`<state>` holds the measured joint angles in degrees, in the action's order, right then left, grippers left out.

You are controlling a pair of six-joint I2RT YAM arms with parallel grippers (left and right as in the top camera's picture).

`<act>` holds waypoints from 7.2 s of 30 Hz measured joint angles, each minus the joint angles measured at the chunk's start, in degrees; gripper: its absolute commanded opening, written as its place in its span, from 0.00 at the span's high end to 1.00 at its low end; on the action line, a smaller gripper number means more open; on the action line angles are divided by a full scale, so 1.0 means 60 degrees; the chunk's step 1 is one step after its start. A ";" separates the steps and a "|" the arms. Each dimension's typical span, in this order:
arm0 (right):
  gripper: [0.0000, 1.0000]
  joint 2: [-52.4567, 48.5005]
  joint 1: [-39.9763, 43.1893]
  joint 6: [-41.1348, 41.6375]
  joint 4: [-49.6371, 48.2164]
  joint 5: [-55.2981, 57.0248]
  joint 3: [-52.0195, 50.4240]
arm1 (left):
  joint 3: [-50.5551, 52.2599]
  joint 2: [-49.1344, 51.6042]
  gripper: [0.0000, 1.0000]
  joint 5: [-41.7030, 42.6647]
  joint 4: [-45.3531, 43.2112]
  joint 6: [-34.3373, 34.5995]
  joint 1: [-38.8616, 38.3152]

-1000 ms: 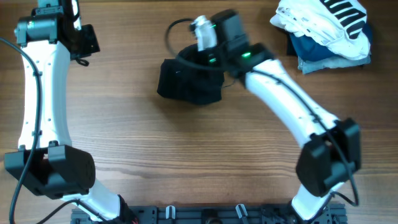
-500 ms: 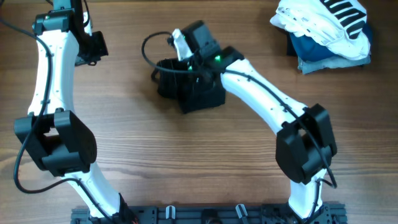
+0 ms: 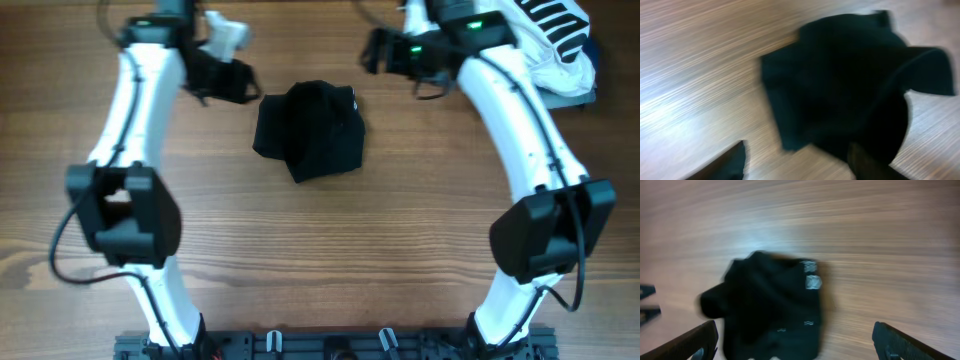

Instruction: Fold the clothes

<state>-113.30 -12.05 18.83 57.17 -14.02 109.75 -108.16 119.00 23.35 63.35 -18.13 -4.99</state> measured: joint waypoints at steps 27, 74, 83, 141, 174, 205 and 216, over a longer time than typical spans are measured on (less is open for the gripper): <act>0.00 -0.0015 0.0372 -0.0444 0.0597 0.0127 0.0000 | -0.0219 0.1089 0.96 -0.2499 -0.2867 0.0787 -0.0477; 0.00 -0.0783 -0.0273 -0.0696 0.0357 -0.0018 0.0000 | 0.1851 0.0415 0.96 -0.1541 -0.0623 0.4299 0.0080; 0.00 -0.0783 -0.0273 -0.0696 0.0321 -0.0018 0.0000 | 0.2728 0.0437 0.78 -0.2215 -0.1552 0.4299 0.1268; 0.13 -0.3421 0.0084 -0.3013 -0.0069 -0.0313 0.0353 | 0.3508 -0.4386 0.00 -0.2652 -0.1934 0.4874 0.2586; 0.11 -0.4328 -0.1435 -0.3195 -0.1803 -0.1096 0.1228 | 0.3508 -0.4386 0.00 -0.3209 -0.1840 0.6054 0.5515; 0.06 -0.4095 -0.4189 0.1268 -0.2200 0.4703 0.1410 | 0.3508 -0.4386 0.00 -0.3282 -0.1880 0.6003 0.5723; 0.22 -0.4564 -0.4182 0.1504 -0.1392 0.5355 0.1410 | 0.3508 -0.4386 0.00 -0.3286 -0.1705 0.6003 0.5737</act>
<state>-140.68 -37.15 27.86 48.82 18.11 118.21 -87.11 92.68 3.64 53.12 17.89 29.43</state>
